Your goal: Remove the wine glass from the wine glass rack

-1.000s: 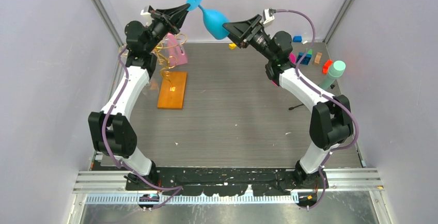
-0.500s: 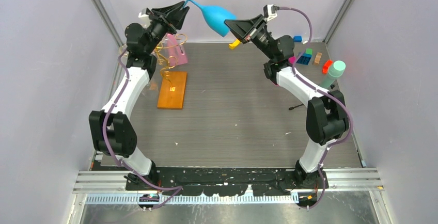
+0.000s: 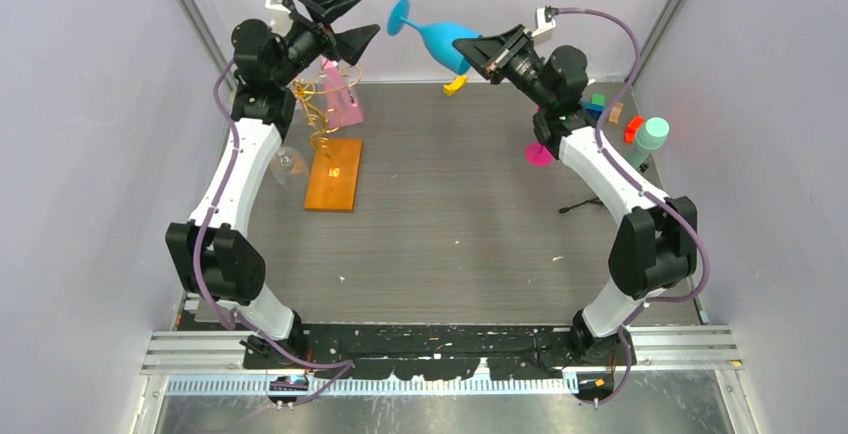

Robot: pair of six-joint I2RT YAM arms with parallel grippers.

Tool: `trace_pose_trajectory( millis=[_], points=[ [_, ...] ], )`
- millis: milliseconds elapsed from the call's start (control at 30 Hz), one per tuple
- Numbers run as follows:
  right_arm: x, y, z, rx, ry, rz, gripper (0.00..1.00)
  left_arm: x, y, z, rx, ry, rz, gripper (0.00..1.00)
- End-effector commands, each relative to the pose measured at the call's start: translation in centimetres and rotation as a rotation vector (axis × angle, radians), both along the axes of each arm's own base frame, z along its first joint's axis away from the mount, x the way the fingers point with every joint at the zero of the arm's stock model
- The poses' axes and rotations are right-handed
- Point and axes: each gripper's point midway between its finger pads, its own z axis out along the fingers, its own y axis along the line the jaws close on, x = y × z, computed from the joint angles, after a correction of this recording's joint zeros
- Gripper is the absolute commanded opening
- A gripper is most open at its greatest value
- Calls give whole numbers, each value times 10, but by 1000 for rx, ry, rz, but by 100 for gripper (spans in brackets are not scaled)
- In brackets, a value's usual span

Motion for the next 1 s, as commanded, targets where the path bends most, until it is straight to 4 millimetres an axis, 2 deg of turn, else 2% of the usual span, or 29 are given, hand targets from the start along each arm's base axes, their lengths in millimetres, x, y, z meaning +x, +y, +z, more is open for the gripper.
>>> trace_pose_trajectory(
  millis=[0, 67, 100, 200, 233, 267, 300, 333, 367, 400, 433, 467, 633, 700, 967],
  points=[
    [1, -22, 9, -216, -23, -149, 0, -14, -1, -6, 162, -107, -13, 76],
    [7, -29, -14, -363, 35, -192, 0, -19, -5, -6, 267, -176, -27, 75],
    [6, -33, -30, -439, 112, -193, 0, -25, -6, 1, 320, -223, -30, 75],
    [5, -48, -65, -665, 209, -210, 0, -33, -2, -5, 475, -267, -8, 75],
    [1, -52, -82, -756, 271, -181, 0, -35, 0, -6, 521, -283, 9, 76],
    [-3, -58, -114, -840, 380, -158, 0, -37, 3, -9, 561, -288, 25, 76],
    [-4, -60, -109, -887, 364, -159, 0, -39, 6, -12, 597, -289, 38, 77],
    [-7, -68, -133, -960, 442, -152, 0, -41, 9, -11, 629, -296, 60, 77],
    [-8, -68, -132, -1004, 427, -149, 0, -41, 12, -15, 660, -295, 69, 77],
    [-12, -73, -150, -1065, 482, -142, 0, -42, 14, -17, 688, -293, 77, 78],
    [-11, -75, -150, -1097, 475, -141, 0, -43, 17, -19, 715, -294, 85, 78],
    [-13, -79, -164, -1144, 513, -139, 0, -44, 19, -22, 743, -292, 93, 78],
    [-10, -91, -185, -1252, 559, -160, 0, -50, 42, -31, 921, -276, 182, 78],
    [-9, -99, -198, -1314, 587, -174, 0, -53, 58, -30, 995, -256, 257, 79],
    [-1, -117, -229, -1439, 639, -220, 1, -77, 132, -19, 1256, -166, 592, 87]
  ],
)
